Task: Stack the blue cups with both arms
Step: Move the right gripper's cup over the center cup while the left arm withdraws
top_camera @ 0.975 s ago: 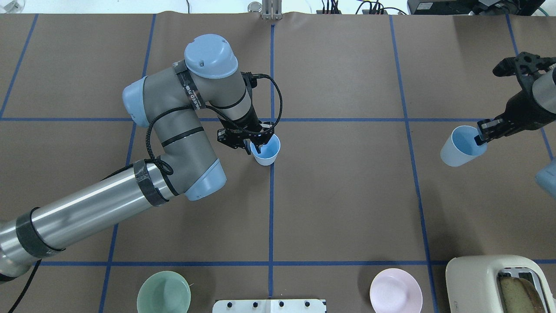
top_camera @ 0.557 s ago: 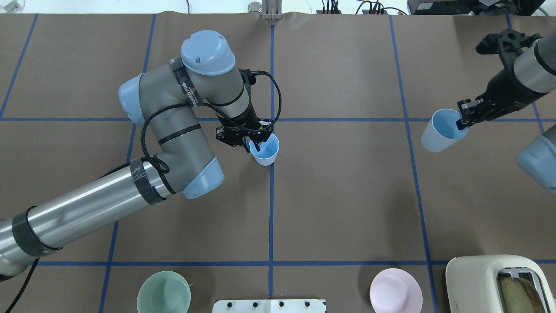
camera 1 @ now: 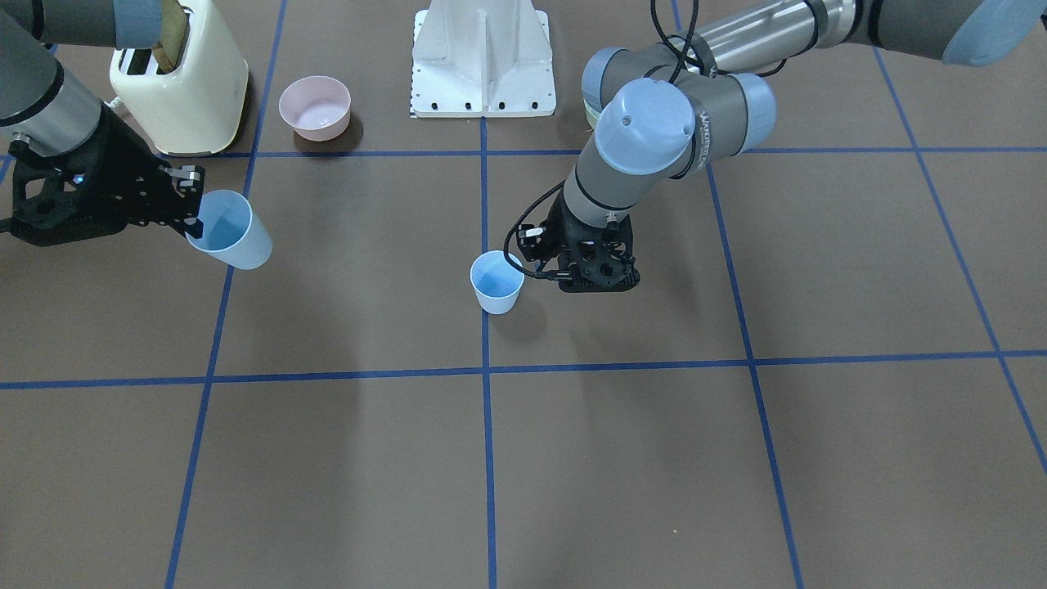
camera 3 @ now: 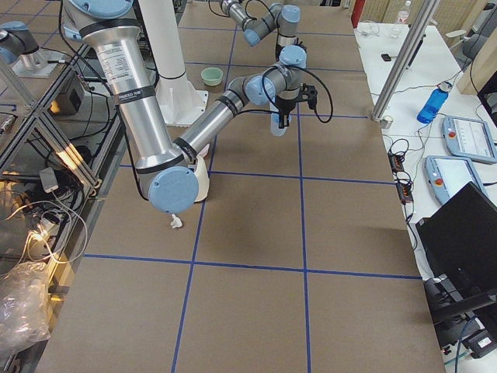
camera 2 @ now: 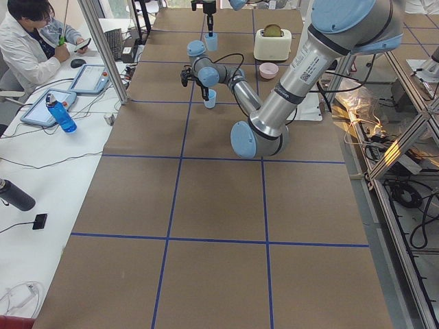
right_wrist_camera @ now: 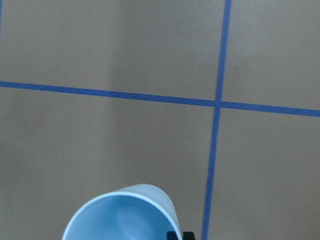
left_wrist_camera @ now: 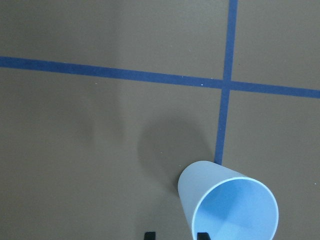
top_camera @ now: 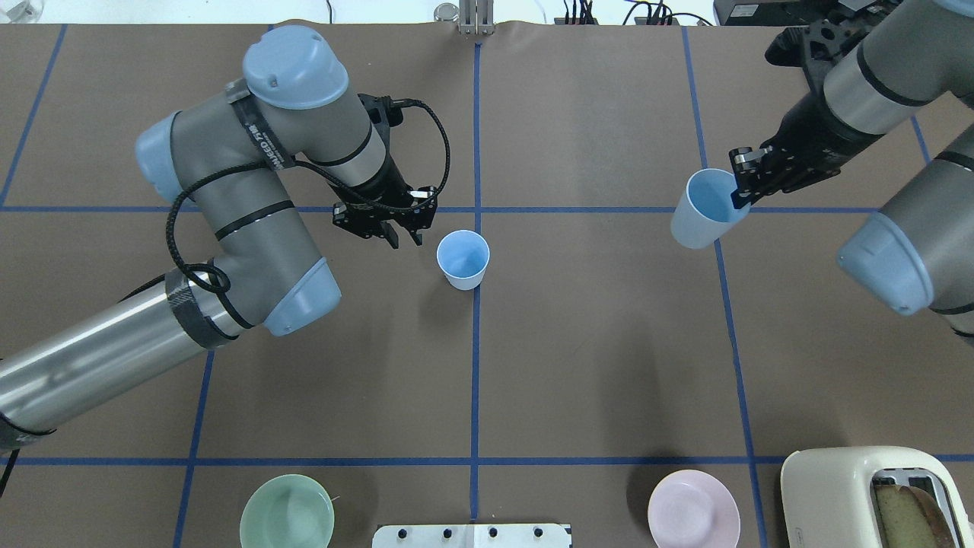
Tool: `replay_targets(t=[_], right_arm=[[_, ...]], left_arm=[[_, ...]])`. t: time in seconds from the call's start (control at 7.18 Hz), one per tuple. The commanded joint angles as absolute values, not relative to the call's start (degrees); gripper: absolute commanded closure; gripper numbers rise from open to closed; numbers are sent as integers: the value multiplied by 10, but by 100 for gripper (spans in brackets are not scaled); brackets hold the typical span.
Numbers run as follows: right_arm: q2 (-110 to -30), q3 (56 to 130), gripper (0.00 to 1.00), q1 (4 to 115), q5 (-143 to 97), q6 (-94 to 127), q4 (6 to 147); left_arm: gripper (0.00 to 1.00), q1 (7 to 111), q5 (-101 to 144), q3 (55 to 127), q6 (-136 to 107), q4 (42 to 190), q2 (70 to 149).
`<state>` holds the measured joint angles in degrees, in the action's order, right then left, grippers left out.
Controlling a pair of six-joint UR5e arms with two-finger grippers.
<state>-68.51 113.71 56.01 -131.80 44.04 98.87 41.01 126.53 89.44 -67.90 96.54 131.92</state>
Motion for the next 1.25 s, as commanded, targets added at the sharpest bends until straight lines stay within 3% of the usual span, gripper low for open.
replay_targets(t=[0.0, 0.14, 0.56, 0.84, 1.11], right_arm=[[-619, 1108, 91, 521, -1310, 515, 988], [-579, 1083, 91, 499, -1289, 554, 985], [-516, 1048, 91, 441, -1232, 617, 984], [-455, 987, 91, 416, -1197, 659, 965], [-444, 949, 91, 397, -1178, 690, 905]], left_arm=[[55, 448, 1298, 919, -615, 964, 1276], [53, 461, 1299, 932, -576, 963, 1254], [31, 506, 1303, 948, -450, 961, 1195], [27, 540, 1320, 948, -379, 961, 1163], [24, 559, 1325, 948, -339, 961, 1144]])
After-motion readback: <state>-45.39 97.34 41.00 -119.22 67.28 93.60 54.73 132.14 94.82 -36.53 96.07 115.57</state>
